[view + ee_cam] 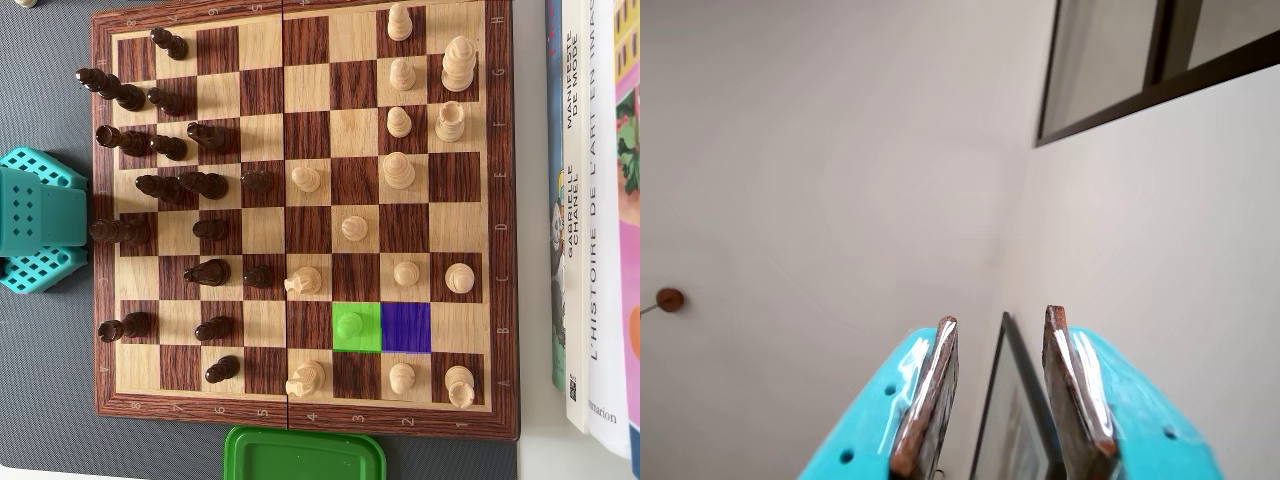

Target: Play chess

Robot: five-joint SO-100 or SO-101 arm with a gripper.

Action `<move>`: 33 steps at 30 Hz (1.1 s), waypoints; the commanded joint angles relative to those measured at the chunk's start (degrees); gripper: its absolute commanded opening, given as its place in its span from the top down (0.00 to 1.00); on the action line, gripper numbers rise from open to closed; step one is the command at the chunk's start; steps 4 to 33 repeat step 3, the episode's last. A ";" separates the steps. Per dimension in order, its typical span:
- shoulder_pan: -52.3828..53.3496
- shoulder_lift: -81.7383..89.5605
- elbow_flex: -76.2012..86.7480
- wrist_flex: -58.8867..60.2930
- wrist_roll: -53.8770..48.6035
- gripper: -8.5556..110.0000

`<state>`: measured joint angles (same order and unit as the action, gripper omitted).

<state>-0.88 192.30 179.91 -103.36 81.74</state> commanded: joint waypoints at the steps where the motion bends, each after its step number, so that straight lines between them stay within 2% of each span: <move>1: 0.00 -0.44 1.14 -0.09 0.26 0.81; 33: 0.00 -0.44 1.14 -0.09 0.26 0.81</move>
